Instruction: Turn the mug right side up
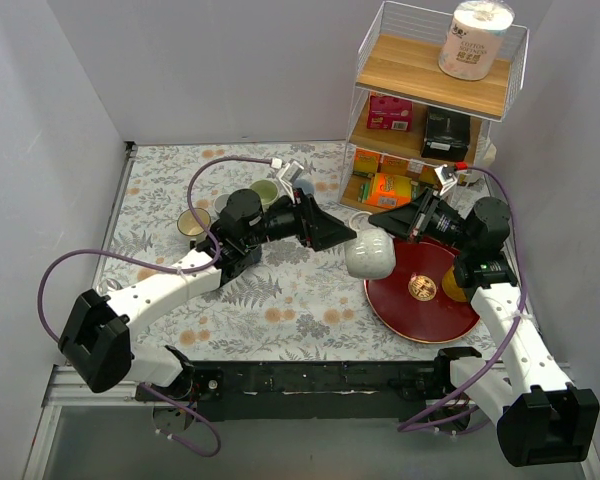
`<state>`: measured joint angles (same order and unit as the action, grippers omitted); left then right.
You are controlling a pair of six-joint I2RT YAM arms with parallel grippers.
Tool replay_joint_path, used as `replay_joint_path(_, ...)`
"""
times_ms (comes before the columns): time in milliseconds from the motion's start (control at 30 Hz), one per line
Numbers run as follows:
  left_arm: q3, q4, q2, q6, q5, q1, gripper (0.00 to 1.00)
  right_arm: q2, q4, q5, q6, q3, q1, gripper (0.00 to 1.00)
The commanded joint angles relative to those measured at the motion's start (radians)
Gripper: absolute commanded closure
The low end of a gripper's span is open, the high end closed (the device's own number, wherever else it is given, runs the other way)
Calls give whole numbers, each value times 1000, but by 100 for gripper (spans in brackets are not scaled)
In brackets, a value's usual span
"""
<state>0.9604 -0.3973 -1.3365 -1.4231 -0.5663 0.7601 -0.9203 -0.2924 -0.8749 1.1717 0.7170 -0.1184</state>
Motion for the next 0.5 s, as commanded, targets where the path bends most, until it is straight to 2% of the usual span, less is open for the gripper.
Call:
replay_joint_path(0,38,-93,-4,-79,-36,-38,15,14,-163,-58,109,16,-12,99)
replay_joint_path(133,35,-133,-26,-109,-84,-39,22,14,-266,-61,186,-37,-23,99)
replay_joint_path(300,18,-195,-49,-152,-124,-38,31,1,-289,-49,201,-44,-46,99)
replay_joint_path(467,31,-215,-85,-165,-181,-38,45,-23,-355,-36,246,-53,-64,99)
